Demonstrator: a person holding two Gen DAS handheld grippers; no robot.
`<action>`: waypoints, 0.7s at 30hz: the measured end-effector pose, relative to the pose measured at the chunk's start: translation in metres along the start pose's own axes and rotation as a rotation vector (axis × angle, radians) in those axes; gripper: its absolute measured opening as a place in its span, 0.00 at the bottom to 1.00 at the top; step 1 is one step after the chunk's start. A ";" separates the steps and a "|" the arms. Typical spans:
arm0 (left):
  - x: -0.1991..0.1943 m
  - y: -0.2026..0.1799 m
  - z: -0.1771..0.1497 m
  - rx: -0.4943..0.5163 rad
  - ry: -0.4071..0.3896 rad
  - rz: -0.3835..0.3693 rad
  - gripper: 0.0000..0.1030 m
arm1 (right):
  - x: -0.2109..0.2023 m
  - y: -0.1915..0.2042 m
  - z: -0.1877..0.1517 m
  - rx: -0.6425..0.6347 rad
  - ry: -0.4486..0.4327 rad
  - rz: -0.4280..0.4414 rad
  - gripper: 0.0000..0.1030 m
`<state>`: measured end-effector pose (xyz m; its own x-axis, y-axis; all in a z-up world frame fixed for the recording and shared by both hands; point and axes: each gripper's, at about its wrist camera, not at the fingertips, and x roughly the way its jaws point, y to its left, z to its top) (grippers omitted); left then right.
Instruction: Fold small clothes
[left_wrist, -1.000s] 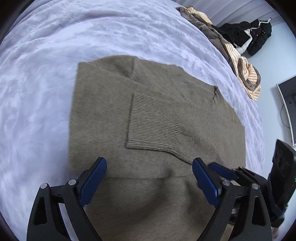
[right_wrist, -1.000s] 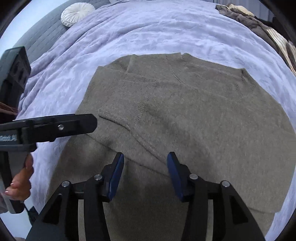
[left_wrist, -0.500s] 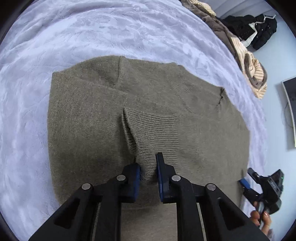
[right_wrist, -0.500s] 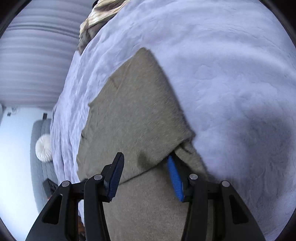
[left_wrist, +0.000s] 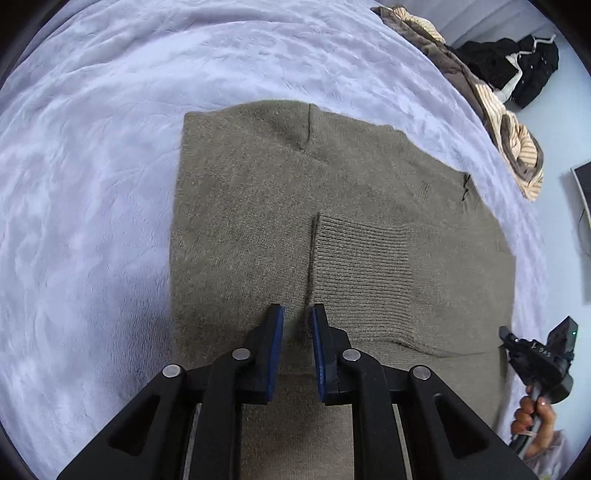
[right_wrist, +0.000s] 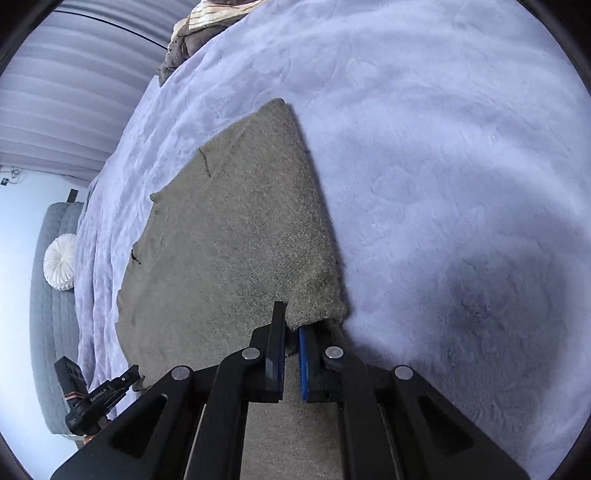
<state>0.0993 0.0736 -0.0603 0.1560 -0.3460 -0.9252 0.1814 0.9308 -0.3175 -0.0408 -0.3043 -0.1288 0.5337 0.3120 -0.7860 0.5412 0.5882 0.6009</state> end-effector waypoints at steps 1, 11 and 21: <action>-0.001 0.000 0.000 -0.001 0.007 0.012 0.17 | 0.000 0.001 0.000 -0.004 0.000 0.001 0.06; -0.009 -0.008 -0.006 0.058 0.029 0.129 0.18 | 0.021 0.091 -0.051 0.018 0.192 0.333 0.39; -0.031 -0.001 -0.022 0.072 -0.053 0.210 0.99 | 0.146 0.182 -0.098 0.114 0.343 0.355 0.39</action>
<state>0.0728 0.0861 -0.0361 0.2483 -0.1535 -0.9565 0.2082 0.9728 -0.1020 0.0715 -0.0784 -0.1482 0.4643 0.7162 -0.5211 0.4426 0.3220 0.8369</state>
